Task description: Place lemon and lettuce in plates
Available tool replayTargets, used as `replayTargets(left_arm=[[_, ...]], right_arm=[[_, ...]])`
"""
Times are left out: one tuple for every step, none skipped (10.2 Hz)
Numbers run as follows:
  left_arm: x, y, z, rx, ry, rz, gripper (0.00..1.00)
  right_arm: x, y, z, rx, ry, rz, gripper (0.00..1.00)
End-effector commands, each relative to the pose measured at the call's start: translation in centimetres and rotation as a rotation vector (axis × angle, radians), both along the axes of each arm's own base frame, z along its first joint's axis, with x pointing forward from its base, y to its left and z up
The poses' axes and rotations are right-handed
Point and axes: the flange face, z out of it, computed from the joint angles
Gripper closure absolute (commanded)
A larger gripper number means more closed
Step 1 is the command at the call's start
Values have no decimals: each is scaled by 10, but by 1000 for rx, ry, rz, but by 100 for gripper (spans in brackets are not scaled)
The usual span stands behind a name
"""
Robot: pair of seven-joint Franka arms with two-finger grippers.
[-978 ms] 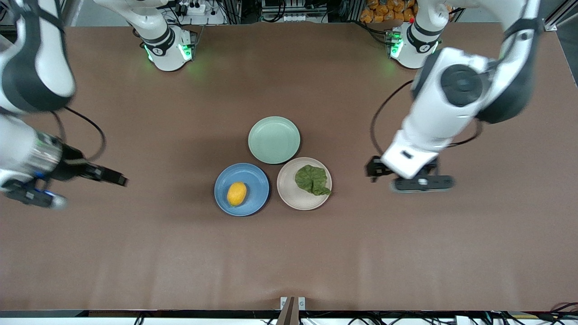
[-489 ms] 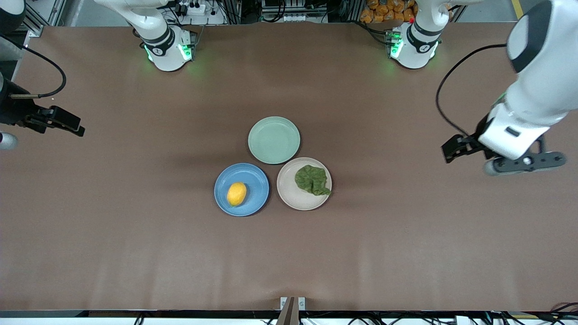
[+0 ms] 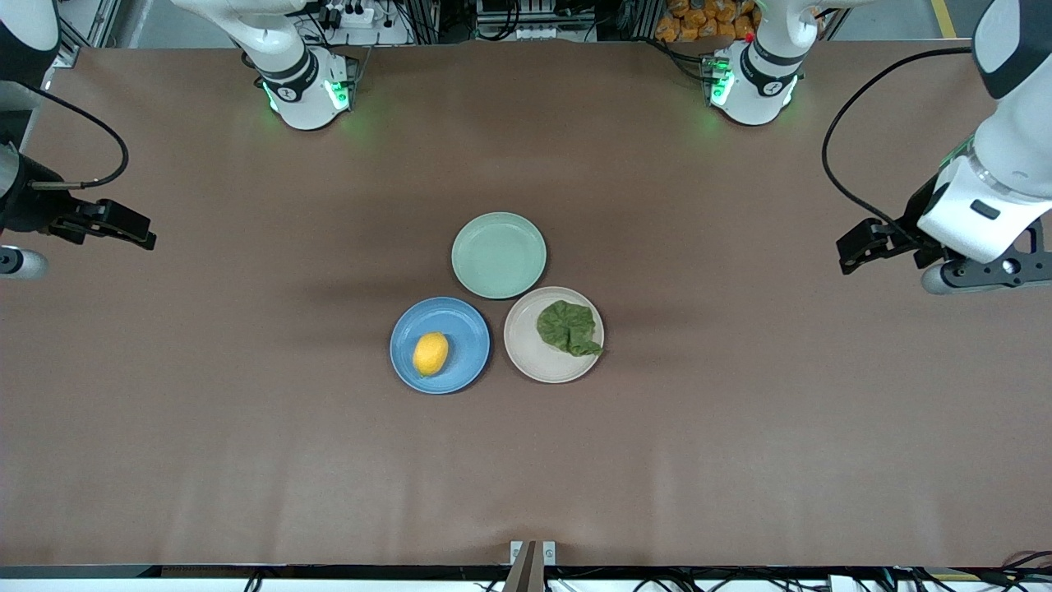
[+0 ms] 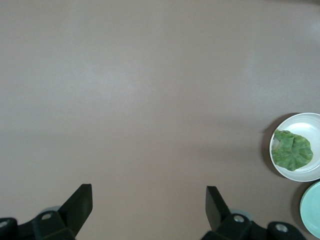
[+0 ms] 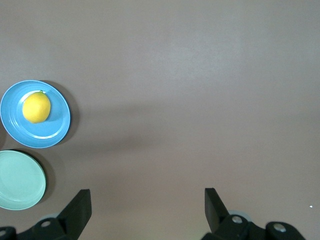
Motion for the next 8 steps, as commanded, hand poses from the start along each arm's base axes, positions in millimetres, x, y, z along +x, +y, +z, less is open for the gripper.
replayTargets(left_arm=[[-9, 4, 6, -13, 5, -21, 0], [-9, 5, 7, -8, 3, -21, 0], [-10, 3, 8, -13, 2, -21, 0], [-11, 0, 9, -18, 3, -26, 0], [-15, 0, 11, -19, 5, -26, 0], [-16, 0, 12, -20, 7, -24, 0], [-18, 0, 15, -19, 2, -24, 0], [-21, 1, 20, -19, -6, -24, 0]], right_arm=[[-4, -1, 0, -11, 3, 17, 0], [-4, -2, 0, -6, 5, 14, 0], [-4, -2, -1, -3, 3, 13, 0], [-3, -2, 0, 3, -3, 13, 0], [-3, -2, -1, 3, 0, 13, 0], [-3, -2, -1, 3, 2, 13, 0], [-3, -2, -1, 3, 3, 13, 0], [-3, -2, -1, 3, 3, 13, 0]])
